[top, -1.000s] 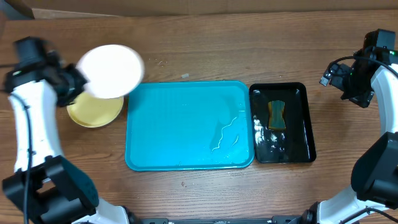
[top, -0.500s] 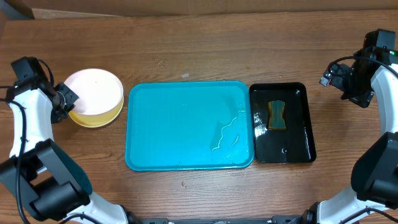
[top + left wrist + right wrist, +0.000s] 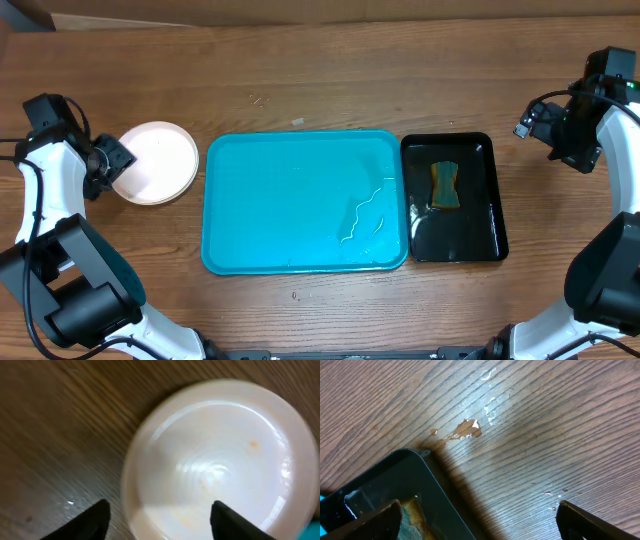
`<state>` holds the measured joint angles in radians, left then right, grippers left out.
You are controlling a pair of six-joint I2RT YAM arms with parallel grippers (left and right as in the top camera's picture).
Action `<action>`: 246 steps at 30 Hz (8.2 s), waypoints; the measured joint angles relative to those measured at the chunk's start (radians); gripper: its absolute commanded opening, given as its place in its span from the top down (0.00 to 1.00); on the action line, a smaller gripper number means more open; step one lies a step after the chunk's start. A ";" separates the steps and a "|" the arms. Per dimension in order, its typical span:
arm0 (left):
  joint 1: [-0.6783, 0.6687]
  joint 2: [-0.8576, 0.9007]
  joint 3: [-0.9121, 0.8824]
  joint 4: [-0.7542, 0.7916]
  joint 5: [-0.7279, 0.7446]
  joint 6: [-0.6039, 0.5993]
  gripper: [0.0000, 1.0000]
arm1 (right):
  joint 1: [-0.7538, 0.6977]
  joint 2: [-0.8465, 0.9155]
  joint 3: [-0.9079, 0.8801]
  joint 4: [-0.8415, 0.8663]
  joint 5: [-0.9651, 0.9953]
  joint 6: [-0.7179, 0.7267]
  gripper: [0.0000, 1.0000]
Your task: Clean dirty plates on tray and stack at the side
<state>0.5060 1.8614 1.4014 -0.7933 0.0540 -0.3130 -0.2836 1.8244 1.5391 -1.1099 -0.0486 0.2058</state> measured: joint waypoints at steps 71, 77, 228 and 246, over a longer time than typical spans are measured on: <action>-0.009 -0.163 0.092 -0.041 0.359 0.108 0.00 | 0.500 -0.803 0.011 0.006 0.016 0.000 0.00; -0.009 -0.163 0.092 -0.041 0.357 0.108 0.00 | 0.500 -0.982 0.011 -0.002 0.040 0.000 0.00; -0.461 -1.848 -1.393 0.731 0.038 0.130 0.00 | 0.383 -1.812 -1.521 1.020 0.027 -0.281 0.00; -0.461 -1.846 -1.393 0.722 0.008 0.130 0.00 | 0.383 -1.812 -1.521 1.020 0.027 -0.280 0.00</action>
<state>0.0452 0.0158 0.0082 -0.0715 0.0620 -0.1825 0.0994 0.0120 0.0181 -0.0895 -0.0219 -0.0746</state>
